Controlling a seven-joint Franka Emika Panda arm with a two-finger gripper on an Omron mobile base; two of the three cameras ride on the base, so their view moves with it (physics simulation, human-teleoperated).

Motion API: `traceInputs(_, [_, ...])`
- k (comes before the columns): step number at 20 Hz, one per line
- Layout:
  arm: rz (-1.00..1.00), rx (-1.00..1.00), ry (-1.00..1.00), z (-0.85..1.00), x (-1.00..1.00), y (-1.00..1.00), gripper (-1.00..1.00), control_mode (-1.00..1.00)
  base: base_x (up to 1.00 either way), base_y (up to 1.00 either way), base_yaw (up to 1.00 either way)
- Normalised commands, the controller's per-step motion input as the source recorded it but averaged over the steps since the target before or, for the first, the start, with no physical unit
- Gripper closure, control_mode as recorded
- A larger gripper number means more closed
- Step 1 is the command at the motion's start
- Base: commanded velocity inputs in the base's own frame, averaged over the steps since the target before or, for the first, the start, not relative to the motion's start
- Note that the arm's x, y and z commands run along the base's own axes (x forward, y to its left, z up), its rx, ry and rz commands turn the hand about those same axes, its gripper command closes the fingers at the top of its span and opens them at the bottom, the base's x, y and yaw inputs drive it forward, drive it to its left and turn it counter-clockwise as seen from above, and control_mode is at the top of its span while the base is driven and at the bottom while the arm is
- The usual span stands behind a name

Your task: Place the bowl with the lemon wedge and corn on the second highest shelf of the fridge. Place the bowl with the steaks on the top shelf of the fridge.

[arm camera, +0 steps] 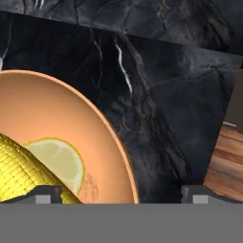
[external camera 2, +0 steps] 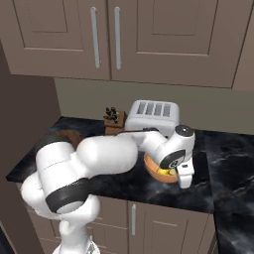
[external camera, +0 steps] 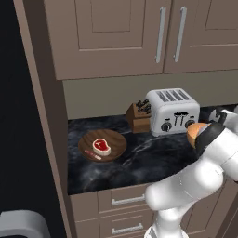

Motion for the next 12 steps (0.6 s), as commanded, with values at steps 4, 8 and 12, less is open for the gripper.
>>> traceInputs(4, [0.00, 0.00, 0.02, -0.49, 0.29, -0.16, -1.00, -1.00, 0.00, 0.00, 0.00])
traceInputs(8, [0.00, 0.00, 0.00, -0.37, 0.29, -0.07, 1.00, -1.00, 0.00, 0.00, 0.00])
traceInputs(12, [0.00, 0.00, 0.00, -0.07, 0.07, 0.00, 1.00, -1.00, 0.00, 0.00, 0.00])
